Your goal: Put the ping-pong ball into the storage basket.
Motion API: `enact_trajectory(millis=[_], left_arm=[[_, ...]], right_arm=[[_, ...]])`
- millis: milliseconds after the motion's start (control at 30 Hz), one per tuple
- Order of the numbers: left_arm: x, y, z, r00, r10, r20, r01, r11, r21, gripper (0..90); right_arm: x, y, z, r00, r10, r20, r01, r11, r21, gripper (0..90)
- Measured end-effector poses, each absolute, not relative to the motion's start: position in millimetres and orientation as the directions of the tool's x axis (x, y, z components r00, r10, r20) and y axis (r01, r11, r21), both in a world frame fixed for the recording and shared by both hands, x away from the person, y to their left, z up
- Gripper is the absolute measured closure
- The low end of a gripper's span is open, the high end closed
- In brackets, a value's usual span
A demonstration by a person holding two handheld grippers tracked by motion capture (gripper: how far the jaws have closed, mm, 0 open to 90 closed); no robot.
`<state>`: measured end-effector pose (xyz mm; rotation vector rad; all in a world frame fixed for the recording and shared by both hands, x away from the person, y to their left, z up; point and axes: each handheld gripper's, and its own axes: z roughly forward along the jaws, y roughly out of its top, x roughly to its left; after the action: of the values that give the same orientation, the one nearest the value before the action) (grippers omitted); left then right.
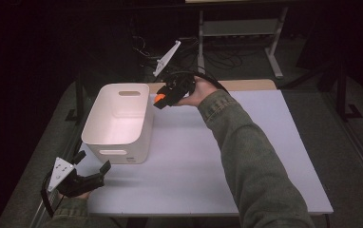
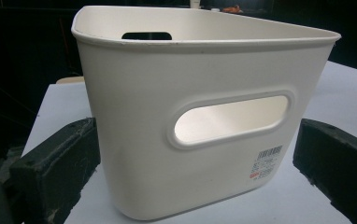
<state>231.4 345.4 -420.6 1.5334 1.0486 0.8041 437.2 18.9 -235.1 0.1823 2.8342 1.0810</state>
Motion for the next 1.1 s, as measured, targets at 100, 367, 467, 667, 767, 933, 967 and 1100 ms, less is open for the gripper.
enact_trajectory(millis=[100,367,467,667,767,933,967,1100], left_arm=[[231.3,345.5,-420.6,0.387,0.921,-0.032,0.207,-0.053,0.977,0.1],[231.4,345.7,-420.6,0.387,0.921,-0.035,0.207,-0.050,0.977,0.1],[231.4,345.7,-420.5,0.388,0.921,-0.033,0.207,-0.052,0.977,0.1],[231.4,345.8,-420.4,0.388,0.921,-0.032,0.206,-0.053,0.977,0.1],[231.4,345.8,-420.5,0.387,0.921,-0.033,0.206,-0.052,0.977,0.1],[231.4,346.2,-420.5,0.386,0.922,-0.033,0.206,-0.051,0.977,0.1],[231.3,346.2,-420.4,0.387,0.921,-0.033,0.206,-0.051,0.977,0.1],[231.4,346.0,-420.6,0.387,0.921,-0.035,0.208,-0.050,0.977,0.1]], right_arm=[[437.6,23.1,-234.4,-0.989,0.137,-0.058,0.062,0.736,0.674,50.0],[439.4,34.5,-235.4,-0.991,0.125,-0.052,0.057,0.736,0.675,50.0],[440.5,38.2,-236.6,-0.992,0.119,-0.050,0.055,0.736,0.675,50.0],[443.1,46.6,-241.5,-0.992,0.115,-0.043,0.053,0.721,0.691,50.0],[444.0,52.0,-243.5,-0.994,0.099,-0.041,0.043,0.719,0.694,50.0],[443.7,60.8,-246.6,-0.996,0.082,-0.040,0.031,0.717,0.696,50.0],[444.0,62.4,-247.4,-0.996,0.077,-0.042,0.025,0.714,0.700,50.0],[445.0,69.1,-250.9,-0.997,0.068,-0.030,0.028,0.708,0.705,50.0]])
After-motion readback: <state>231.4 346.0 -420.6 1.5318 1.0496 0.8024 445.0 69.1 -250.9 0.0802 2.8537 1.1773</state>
